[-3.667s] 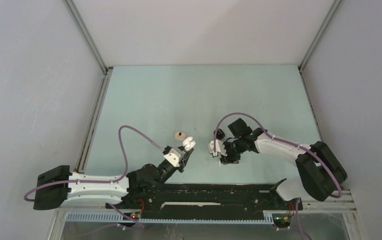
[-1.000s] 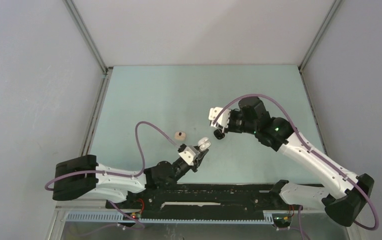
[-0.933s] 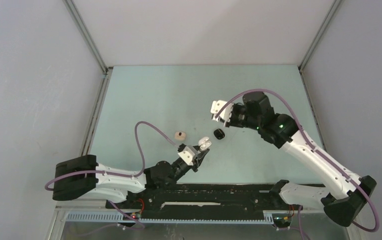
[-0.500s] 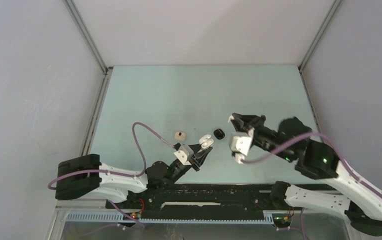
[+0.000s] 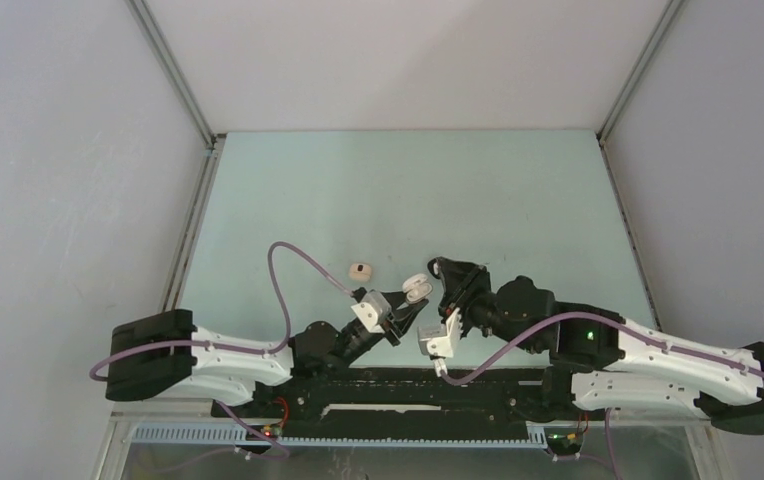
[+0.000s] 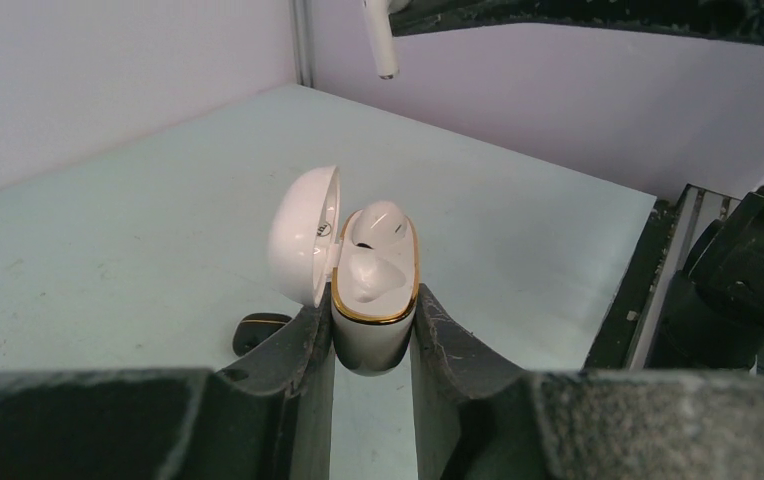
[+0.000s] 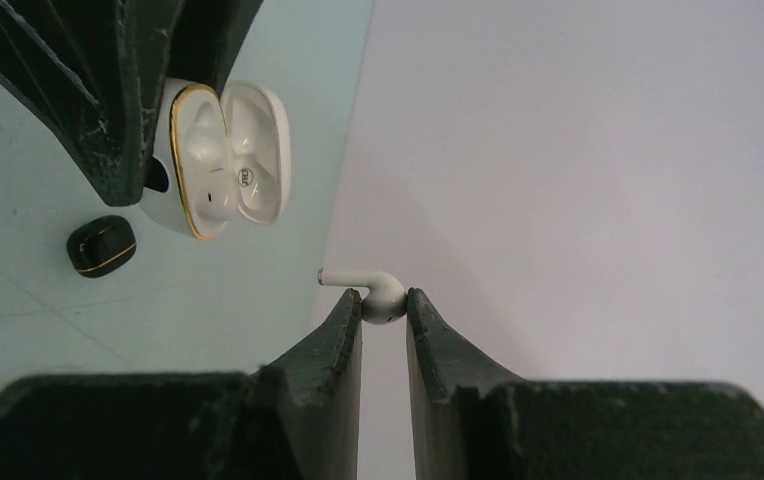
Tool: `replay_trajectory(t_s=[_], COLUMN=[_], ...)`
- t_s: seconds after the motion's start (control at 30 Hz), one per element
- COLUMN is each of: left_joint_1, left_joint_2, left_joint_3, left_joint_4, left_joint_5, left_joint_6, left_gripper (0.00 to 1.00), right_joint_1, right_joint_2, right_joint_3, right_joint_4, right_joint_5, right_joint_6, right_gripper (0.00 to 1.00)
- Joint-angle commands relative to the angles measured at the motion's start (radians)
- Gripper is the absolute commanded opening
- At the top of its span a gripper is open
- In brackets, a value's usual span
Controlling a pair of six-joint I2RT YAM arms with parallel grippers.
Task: Insert the wireless bluetooth earbuds into the charging case
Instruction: Insert the left earbud into the left side groove of the charging case.
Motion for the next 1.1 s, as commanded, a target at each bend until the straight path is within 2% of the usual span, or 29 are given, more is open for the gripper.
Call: replay_trajectory(t_s=[0.0, 0.17, 0.27, 0.4, 0.57, 1.07], left_joint_1=[-0.006, -0.006, -0.006, -0.006, -0.007, -0.008], left_joint_2=[-0.050, -0.078, -0.089, -0.099, -0.116, -0.125], left_joint_3=[0.055, 0.064, 0.057, 0.050, 0.044, -0.016], left_joint_4=[-0.041, -0.091, -0.100, -0.113, -0.123, -0.002], left_joint_5=[0.017, 0.043, 0.050, 0.058, 0.058, 0.071], left_joint_6=[-0.009, 0.018, 0.050, 0.085, 0.110, 0.121], left_gripper=[0.00, 0.00, 0.00, 0.00, 0.00, 0.00], right_joint_1=[0.046, 0.079, 0.104, 0.131, 0.145, 0.155], right_joint_2=[-0.008, -0.065, -0.119, -0.126, -0.066, -0.053], right_joint_3=[0.009, -0.010, -0.087, -0.187, -0.217, -0.247], right_joint_4=[0.128, 0.133, 0.223, 0.354, 0.454, 0.460], right_joint_5=[0.033, -0.062, -0.110, -0.108, -0.051, -0.065], right_joint_6=[-0.060, -0.067, -0.142, -0.272, -0.335, -0.315], right_gripper=[0.00, 0.00, 0.00, 0.00, 0.00, 0.00])
